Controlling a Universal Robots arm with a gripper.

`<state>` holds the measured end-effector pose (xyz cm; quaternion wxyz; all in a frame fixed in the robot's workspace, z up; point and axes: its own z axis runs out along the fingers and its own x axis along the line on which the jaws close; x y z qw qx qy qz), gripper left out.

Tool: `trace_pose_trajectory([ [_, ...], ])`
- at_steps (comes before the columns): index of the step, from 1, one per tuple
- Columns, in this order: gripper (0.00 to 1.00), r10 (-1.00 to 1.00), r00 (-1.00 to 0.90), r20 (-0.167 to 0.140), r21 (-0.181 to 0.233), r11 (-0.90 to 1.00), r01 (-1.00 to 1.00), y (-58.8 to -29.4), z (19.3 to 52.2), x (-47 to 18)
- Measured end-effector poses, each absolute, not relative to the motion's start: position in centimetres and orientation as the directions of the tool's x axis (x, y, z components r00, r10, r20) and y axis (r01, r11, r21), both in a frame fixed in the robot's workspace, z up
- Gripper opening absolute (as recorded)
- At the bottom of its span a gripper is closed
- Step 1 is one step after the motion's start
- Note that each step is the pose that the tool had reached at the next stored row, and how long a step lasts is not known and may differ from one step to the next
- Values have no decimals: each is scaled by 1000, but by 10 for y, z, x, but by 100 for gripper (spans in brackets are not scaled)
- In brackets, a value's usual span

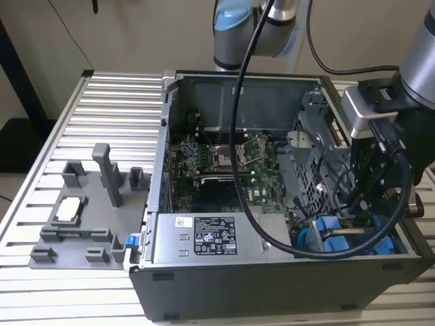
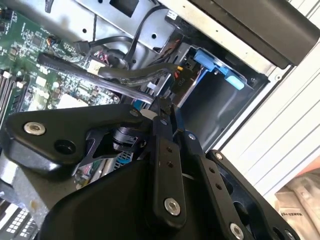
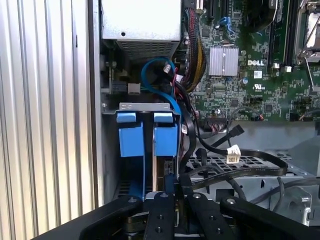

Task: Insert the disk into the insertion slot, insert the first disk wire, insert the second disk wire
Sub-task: 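Insert the second disk wire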

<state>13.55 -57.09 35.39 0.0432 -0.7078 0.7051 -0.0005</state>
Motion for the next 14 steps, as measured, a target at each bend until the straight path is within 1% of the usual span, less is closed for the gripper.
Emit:
trace_pose_trajectory([
  [14, 16, -998, -5, -60, -62, 9, -998, -573, 347, 137],
])
